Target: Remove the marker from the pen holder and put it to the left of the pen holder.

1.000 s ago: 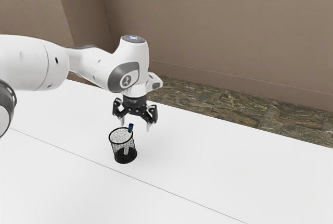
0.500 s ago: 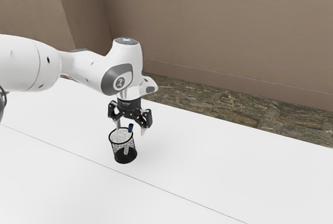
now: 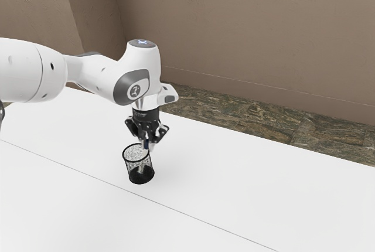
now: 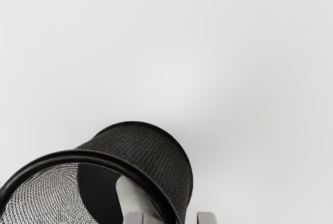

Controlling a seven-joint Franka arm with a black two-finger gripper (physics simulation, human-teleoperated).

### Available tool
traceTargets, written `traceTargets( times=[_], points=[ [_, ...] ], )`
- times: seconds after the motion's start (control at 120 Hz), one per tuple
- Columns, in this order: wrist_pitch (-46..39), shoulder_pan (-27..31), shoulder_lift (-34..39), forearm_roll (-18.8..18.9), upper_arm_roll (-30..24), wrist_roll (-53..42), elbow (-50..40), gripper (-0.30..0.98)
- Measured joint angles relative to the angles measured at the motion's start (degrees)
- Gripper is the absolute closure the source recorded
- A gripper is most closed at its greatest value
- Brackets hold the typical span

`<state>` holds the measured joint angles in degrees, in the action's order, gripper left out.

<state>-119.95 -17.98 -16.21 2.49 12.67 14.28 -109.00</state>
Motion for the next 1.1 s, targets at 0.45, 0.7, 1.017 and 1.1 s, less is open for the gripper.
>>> traceTargets(
  times=[0.45, 0.7, 1.017, 1.1],
  points=[
    [2.4, 0.5, 7.4, 2.7, 1.0, 0.6, -1.8, 0.78],
    [5.6, 2.8, 14.9, 6.3, 1.3, 1.0, -1.8, 0.79],
    [6.3, 17.9, 7.5, 8.2, 1.2, 1.1, 1.4, 0.78],
    [5.1, 20.1, 5.8, 7.7, 1.2, 1.2, 1.4, 0.78]
  ],
)
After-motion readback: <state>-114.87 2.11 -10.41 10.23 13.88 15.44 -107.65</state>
